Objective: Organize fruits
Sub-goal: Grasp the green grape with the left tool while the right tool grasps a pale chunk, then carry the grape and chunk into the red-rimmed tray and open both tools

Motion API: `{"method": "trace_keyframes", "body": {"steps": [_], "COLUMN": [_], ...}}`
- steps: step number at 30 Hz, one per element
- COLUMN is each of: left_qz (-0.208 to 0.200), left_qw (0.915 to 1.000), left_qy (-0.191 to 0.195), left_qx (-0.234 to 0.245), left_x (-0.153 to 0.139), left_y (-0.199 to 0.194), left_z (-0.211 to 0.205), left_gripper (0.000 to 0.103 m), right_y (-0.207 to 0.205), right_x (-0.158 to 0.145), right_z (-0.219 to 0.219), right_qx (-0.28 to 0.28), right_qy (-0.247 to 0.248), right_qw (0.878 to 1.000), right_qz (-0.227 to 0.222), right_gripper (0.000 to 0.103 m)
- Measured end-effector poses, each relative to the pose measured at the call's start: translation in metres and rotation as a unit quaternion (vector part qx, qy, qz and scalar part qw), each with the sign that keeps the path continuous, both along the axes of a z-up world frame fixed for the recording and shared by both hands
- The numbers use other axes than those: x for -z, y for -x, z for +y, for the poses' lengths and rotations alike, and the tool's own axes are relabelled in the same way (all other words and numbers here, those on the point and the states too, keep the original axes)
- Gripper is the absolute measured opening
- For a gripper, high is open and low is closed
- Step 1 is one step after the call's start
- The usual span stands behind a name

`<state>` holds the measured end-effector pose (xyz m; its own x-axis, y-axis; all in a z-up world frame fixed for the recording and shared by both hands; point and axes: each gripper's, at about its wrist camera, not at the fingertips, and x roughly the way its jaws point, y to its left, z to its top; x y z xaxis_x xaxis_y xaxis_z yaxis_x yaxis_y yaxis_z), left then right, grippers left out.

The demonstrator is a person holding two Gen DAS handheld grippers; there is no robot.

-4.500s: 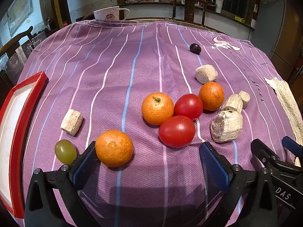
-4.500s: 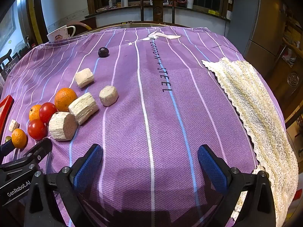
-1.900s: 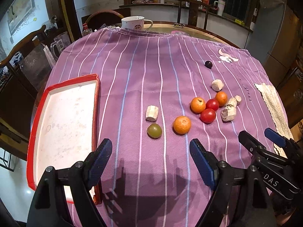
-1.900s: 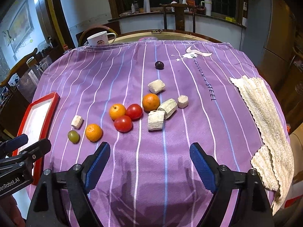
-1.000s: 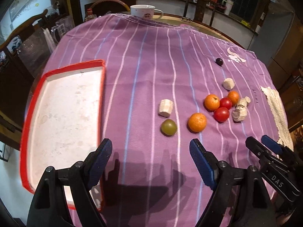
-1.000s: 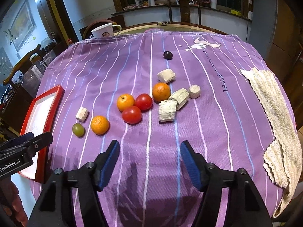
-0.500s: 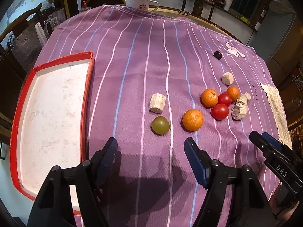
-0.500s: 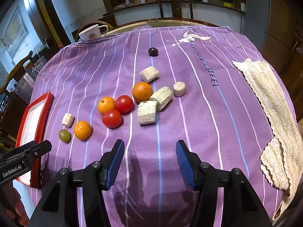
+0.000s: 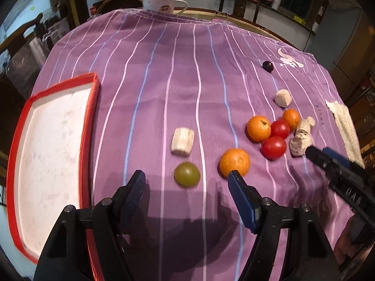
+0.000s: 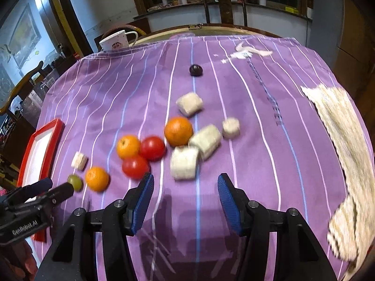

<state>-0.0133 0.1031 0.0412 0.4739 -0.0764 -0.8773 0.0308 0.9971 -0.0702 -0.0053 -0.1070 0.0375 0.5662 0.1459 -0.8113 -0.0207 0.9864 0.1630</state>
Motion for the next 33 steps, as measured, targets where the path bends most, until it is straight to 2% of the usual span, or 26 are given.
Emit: {"method": "trace_keyframes", "body": {"steps": [7,10,12,14,17,23,25,26,29,33], "left_qz": [-0.004,-0.007,-0.004,0.001,0.014,0.005,0.000,-0.003,-0.001,0.004], "left_qw": [0.9994,0.9992,0.9987,0.9982,0.9967,0.9983,0.9994,0.9996,0.9994,0.9986], "left_qy": [0.029,0.036,0.050,0.059,0.080,0.057,0.032,0.022,0.024,0.047], "left_qx": [0.019,0.013,0.012,0.010,0.007,0.012,0.016,0.020,0.026,0.022], "left_x": [0.012,0.012,0.012,0.015,0.022,0.023,0.023,0.023,0.022,0.020], "left_y": [-0.011,-0.013,-0.011,-0.007,-0.006,-0.011,-0.011,-0.011,-0.010,-0.008], "left_z": [-0.002,0.004,0.012,0.017,0.024,0.017,0.011,0.008,0.007,0.013], "left_gripper": [0.073,0.071,0.063,0.062,0.052,0.050,0.039,0.024,0.024,0.024], "right_y": [-0.018,-0.021,-0.022,-0.024,-0.025,-0.027,-0.028,-0.028,-0.027,-0.021], "right_x": [0.010,0.014,0.017,0.020,0.022,0.022,0.022,0.022,0.020,0.014], "right_z": [-0.003,-0.002,0.000,0.002,0.002,0.006,0.007,0.006,0.005,0.004], "right_qx": [0.000,-0.007,-0.015,-0.022,-0.023,-0.032,-0.034,-0.035,-0.034,-0.034], "right_qy": [-0.003,-0.007,-0.010,-0.012,-0.017,-0.010,-0.008,-0.009,-0.016,-0.026], "right_qw": [1.000,1.000,1.000,0.999,0.999,0.999,0.999,0.999,0.999,0.999], "right_qz": [0.008,0.015,0.020,0.024,0.026,0.023,0.022,0.022,0.021,0.017], "right_gripper": [0.061,0.051,0.043,0.035,0.032,0.031,0.031,0.031,0.030,0.029]}}
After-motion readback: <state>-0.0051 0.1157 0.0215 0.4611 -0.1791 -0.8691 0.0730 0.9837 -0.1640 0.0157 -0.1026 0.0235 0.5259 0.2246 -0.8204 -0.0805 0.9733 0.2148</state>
